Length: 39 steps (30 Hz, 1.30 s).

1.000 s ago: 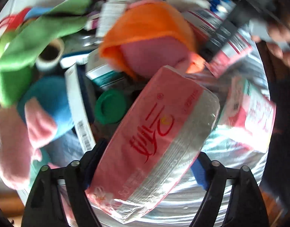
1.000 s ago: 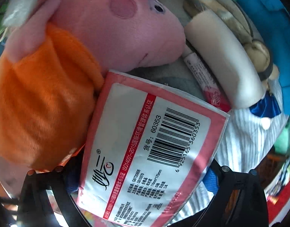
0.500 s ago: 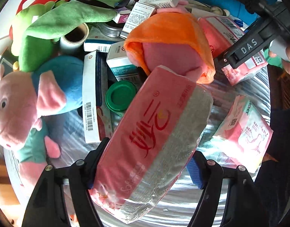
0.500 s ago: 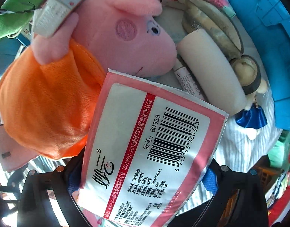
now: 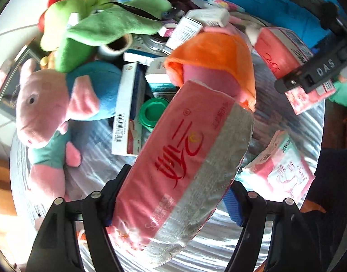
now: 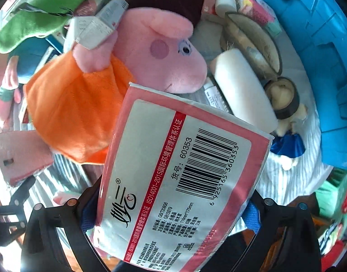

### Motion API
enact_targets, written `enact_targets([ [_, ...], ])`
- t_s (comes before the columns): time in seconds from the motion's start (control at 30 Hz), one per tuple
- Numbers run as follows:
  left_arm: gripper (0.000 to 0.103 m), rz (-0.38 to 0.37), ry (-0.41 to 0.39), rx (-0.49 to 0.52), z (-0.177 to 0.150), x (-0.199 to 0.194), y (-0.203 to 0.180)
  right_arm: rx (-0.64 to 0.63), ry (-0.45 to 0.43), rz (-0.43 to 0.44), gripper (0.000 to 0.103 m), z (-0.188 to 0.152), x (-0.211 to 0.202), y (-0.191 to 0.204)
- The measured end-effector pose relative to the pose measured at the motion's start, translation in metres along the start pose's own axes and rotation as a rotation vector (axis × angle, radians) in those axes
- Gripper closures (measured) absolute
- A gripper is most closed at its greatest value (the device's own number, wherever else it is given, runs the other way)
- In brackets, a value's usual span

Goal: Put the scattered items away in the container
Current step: 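Lift both tissue packs from the pile and carry them over the blue crate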

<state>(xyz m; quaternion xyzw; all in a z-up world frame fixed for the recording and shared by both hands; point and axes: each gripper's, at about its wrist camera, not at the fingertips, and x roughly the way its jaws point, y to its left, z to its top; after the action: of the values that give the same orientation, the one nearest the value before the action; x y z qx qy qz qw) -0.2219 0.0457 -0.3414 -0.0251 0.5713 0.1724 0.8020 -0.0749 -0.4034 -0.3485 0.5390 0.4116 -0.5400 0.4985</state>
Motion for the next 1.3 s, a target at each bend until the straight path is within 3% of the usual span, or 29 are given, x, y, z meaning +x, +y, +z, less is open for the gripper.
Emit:
enact_targets([
  [0.17,0.029,0.071,-0.035,-0.058,-0.001,-0.024,-0.009,0.085,-0.055,0.032,0.004,0.014,-0.028,0.01],
  [0.33,0.029,0.102,-0.049,-0.12,0.002,-0.034,-0.013,0.071,-0.091,0.053,0.004,0.021,-0.047,0.01],
  [0.37,0.029,0.109,-0.052,-0.127,0.006,-0.036,-0.016,0.082,-0.098,0.055,0.004,0.013,-0.042,-0.014],
  [0.43,0.029,0.119,-0.053,-0.137,0.009,-0.044,-0.018,0.367,-0.142,0.042,0.004,-0.007,-0.043,-0.053],
  [0.57,0.029,0.146,-0.062,-0.167,0.022,-0.052,-0.022,0.418,-0.191,0.039,0.004,-0.015,-0.038,-0.083],
  [0.67,0.029,0.169,-0.065,-0.181,0.03,-0.061,-0.028,0.389,-0.219,0.047,0.004,-0.039,-0.05,-0.099],
  [0.87,0.029,0.202,-0.094,-0.193,0.05,-0.083,-0.04,0.429,-0.32,0.044,0.004,-0.042,-0.08,-0.123],
  [1.07,0.029,0.221,-0.164,-0.21,0.076,-0.115,-0.052,0.571,-0.458,0.013,0.004,-0.067,-0.128,-0.151],
  [1.23,0.029,0.244,-0.247,-0.2,0.112,-0.148,-0.067,0.803,-0.564,-0.021,0.004,-0.095,-0.163,-0.173],
  [1.3,0.029,0.248,-0.279,-0.189,0.128,-0.16,-0.075,0.82,-0.595,-0.029,0.004,-0.111,-0.179,-0.179],
])
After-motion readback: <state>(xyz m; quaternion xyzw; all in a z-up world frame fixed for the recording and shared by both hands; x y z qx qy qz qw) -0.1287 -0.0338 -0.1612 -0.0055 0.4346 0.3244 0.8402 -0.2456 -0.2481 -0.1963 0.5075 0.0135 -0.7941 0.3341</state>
